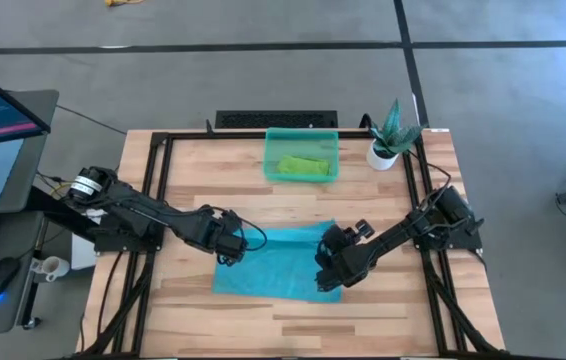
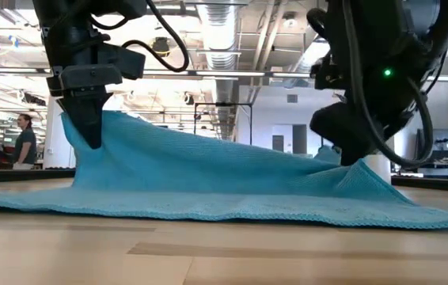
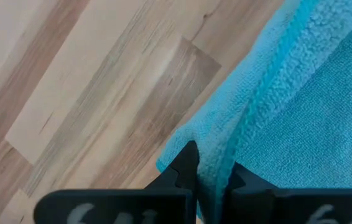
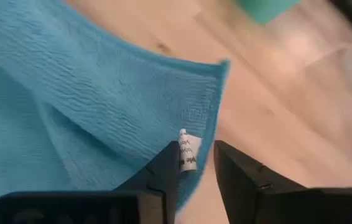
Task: Roll microfiber towels into tight, uniform cylinder then place into a basket
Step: Fold the blue microfiber cloth
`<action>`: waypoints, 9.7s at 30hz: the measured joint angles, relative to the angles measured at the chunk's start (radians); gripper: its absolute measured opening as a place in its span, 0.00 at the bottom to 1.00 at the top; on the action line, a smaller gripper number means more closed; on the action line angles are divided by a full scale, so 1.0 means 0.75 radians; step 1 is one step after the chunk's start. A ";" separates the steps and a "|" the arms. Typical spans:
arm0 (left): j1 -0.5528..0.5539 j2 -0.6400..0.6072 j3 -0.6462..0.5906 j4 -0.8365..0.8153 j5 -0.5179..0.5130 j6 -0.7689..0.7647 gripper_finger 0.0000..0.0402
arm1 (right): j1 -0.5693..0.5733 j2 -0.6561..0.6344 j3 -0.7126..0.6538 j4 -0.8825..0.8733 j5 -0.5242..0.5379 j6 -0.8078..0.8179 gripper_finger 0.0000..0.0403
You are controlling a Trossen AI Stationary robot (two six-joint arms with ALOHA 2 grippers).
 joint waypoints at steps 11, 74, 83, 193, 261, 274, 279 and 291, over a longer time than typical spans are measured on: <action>0.000 0.000 0.001 0.001 -0.001 0.001 0.00 | 0.023 -0.002 0.113 -0.447 0.071 0.231 0.32; -0.012 0.001 0.002 0.037 0.229 0.053 0.00 | -0.521 -0.681 -0.557 0.882 -0.511 -0.958 0.44; -0.012 0.001 0.002 0.037 0.228 0.055 0.00 | -0.653 -0.474 -0.558 0.996 -0.668 -1.041 0.42; -0.005 0.000 0.001 0.133 0.080 0.104 0.00 | -0.476 -0.527 -0.555 0.902 -0.366 -0.895 0.58; 0.127 -0.001 0.083 -0.150 -0.390 0.564 0.00 | 0.091 -0.670 -0.555 0.806 0.420 -1.027 0.01; 0.050 -0.001 0.083 -0.149 -0.338 0.556 0.00 | 0.147 -0.670 -0.555 0.812 0.406 -1.061 0.01; -0.050 -0.001 0.083 -0.149 -0.338 0.539 0.00 | 0.210 -0.654 -0.555 0.820 0.403 -1.010 0.02; 0.013 -0.001 0.083 -0.138 -0.516 0.639 0.00 | 0.194 -0.462 -0.555 0.823 0.498 -0.946 0.02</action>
